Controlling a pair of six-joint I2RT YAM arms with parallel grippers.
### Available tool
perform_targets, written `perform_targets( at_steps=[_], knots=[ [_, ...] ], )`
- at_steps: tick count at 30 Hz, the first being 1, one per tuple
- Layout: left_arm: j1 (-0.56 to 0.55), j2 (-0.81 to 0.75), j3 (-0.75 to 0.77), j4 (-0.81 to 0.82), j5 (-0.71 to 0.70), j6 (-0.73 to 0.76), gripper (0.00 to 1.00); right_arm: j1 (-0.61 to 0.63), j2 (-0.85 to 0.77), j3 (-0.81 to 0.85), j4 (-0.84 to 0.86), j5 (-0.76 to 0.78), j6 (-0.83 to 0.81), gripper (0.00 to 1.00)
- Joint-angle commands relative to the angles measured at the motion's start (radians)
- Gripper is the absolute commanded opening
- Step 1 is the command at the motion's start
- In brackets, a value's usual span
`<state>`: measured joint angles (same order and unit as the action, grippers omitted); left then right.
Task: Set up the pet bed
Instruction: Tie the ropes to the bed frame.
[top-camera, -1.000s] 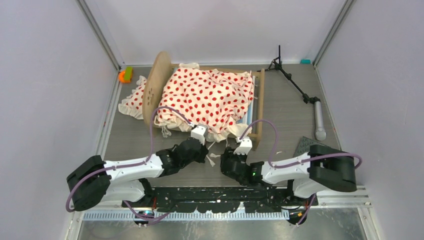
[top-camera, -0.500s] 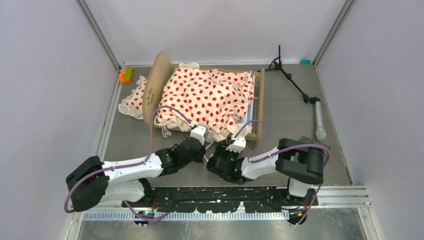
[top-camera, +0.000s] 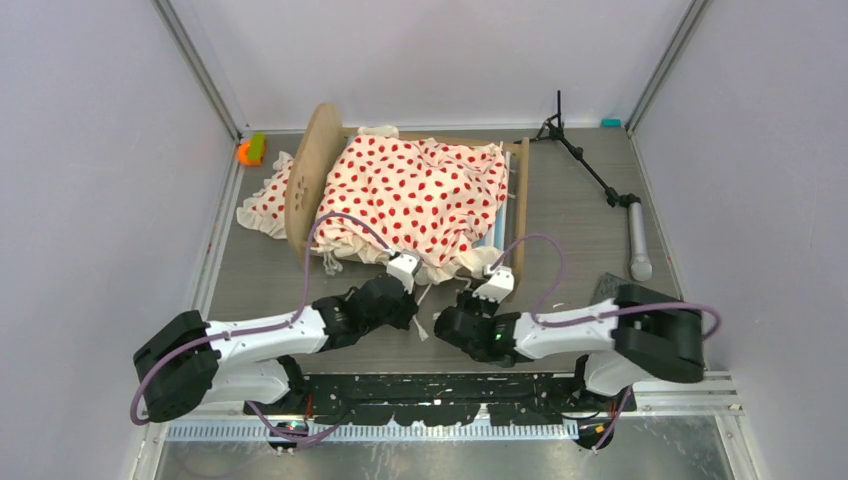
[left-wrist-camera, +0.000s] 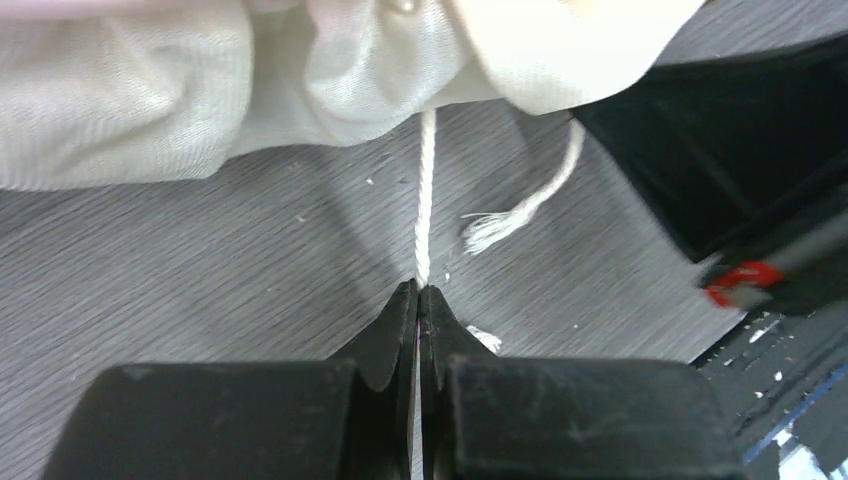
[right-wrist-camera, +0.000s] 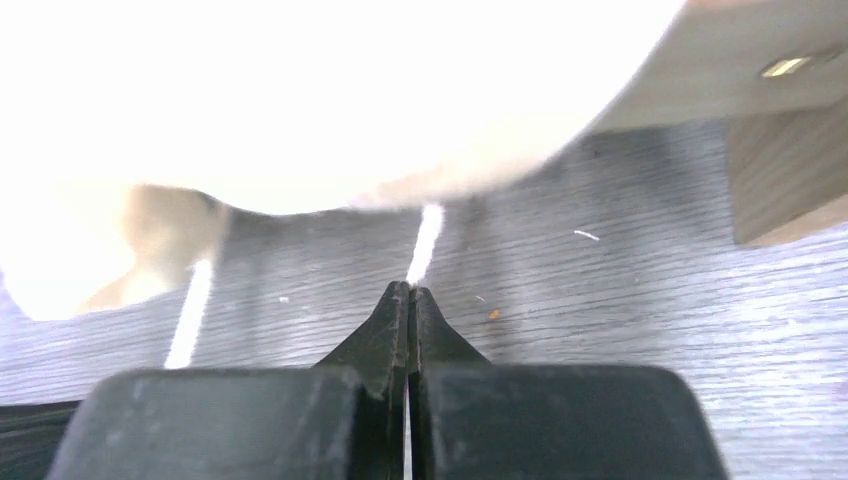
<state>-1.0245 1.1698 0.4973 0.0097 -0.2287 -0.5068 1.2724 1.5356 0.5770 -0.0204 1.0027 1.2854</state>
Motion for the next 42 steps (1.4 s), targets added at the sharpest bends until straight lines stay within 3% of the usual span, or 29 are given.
perform_targets(
  at_steps=[1, 7, 14, 26, 32, 39, 42],
  knots=[
    [0.003, 0.010, 0.053, 0.037, 0.082, 0.018, 0.00, -0.002, -0.246, -0.022, -0.167, -0.020, -0.047, 0.00],
    [-0.004, 0.089, 0.104, 0.087, 0.131, 0.005, 0.00, -0.005, -0.488, -0.046, -0.301, -0.135, -0.164, 0.00],
    [-0.086, 0.280, 0.194, 0.203, 0.113, -0.026, 0.00, -0.013, -0.640, -0.027, -0.423, -0.230, -0.270, 0.00],
    [-0.174, 0.451, 0.343, 0.346, 0.108, -0.120, 0.00, -0.018, -0.882, 0.125, -0.798, -0.244, -0.325, 0.00],
    [-0.218, 0.453, 0.316, 0.458, 0.056, -0.250, 0.00, -0.018, -0.945, 0.135, -0.864, -0.210, -0.311, 0.00],
    [-0.253, 0.467, 0.172, 0.482, -0.137, -0.396, 0.00, -0.019, -0.957, 0.110, -0.874, -0.217, -0.274, 0.00],
    [-0.255, 0.490, 0.090, 0.522, -0.173, -0.447, 0.11, -0.018, -0.921, 0.092, -0.848, -0.229, -0.262, 0.00]
  ],
)
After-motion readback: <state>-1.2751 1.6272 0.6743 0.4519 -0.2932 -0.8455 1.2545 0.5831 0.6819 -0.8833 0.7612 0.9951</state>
